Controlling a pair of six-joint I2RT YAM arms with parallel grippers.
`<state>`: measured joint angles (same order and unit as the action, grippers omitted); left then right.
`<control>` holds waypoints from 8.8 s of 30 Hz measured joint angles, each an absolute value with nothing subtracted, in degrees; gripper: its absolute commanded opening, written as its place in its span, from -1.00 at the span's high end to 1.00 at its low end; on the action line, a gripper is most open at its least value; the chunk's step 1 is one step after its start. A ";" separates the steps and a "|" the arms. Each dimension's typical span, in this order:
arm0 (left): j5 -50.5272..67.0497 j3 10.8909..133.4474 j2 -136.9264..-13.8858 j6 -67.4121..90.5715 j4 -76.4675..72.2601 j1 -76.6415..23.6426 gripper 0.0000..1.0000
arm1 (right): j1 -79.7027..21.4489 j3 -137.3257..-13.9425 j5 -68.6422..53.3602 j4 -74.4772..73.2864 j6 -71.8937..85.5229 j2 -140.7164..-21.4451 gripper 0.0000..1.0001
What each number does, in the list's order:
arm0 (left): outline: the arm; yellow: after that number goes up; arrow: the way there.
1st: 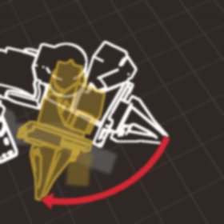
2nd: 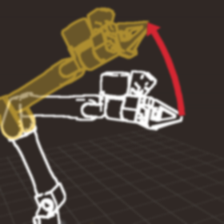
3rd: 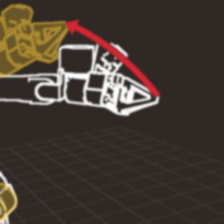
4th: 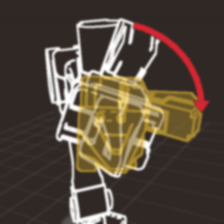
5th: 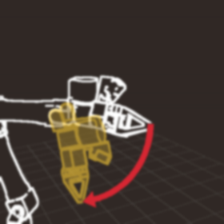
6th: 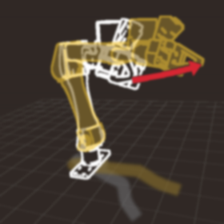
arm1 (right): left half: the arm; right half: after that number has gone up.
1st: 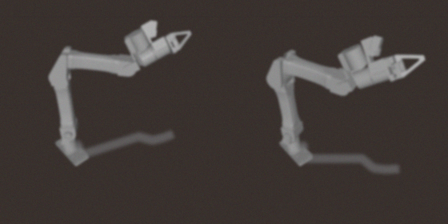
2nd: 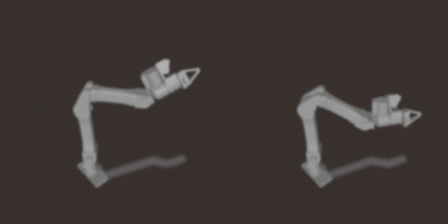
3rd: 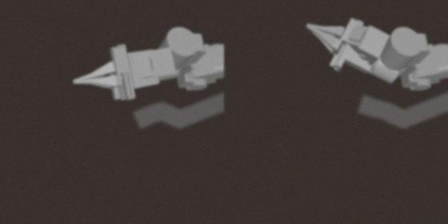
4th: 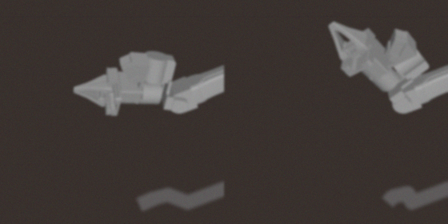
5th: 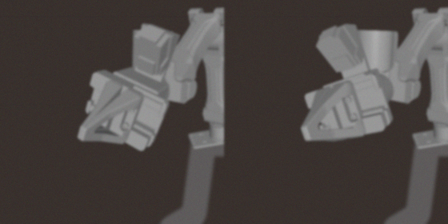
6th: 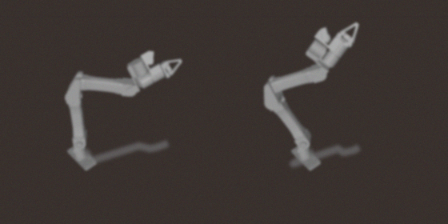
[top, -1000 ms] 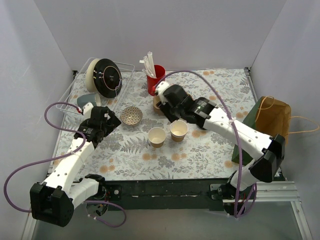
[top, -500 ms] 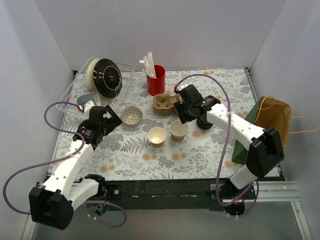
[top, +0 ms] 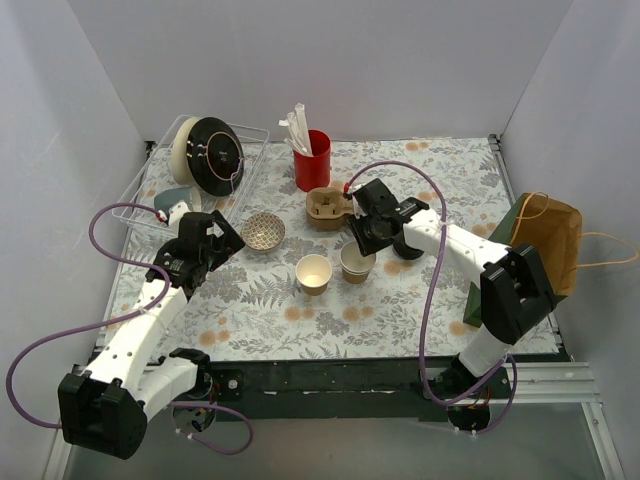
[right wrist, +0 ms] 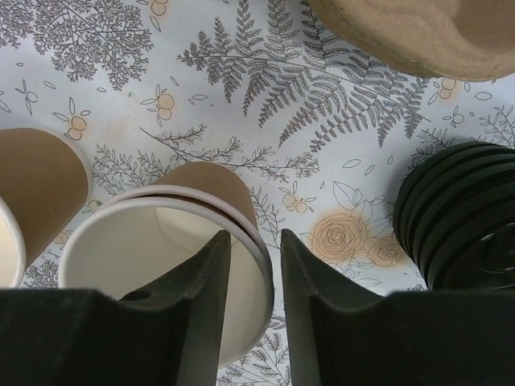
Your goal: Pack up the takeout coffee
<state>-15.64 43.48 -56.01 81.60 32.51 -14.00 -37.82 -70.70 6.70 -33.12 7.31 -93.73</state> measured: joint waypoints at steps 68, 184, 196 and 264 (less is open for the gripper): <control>-10.09 40.86 -50.48 73.89 29.95 -14.00 -0.97 | -4.51 -111.13 12.51 -40.64 10.59 -123.35 0.00; -1.06 39.79 -46.65 70.52 27.40 -14.04 -0.83 | -23.90 -62.83 8.58 -22.33 19.94 -85.01 0.56; 26.44 52.29 -54.81 73.87 15.55 -15.90 0.26 | -23.79 -56.99 3.79 -22.13 11.33 -84.77 0.56; 19.92 72.82 -114.93 84.44 -14.20 -47.86 1.00 | -23.20 -46.02 -2.96 -16.88 6.07 -69.95 0.97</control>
<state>19.92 72.82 -114.93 84.44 -14.20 -47.86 -23.20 -46.02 -2.96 -16.88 6.07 -69.95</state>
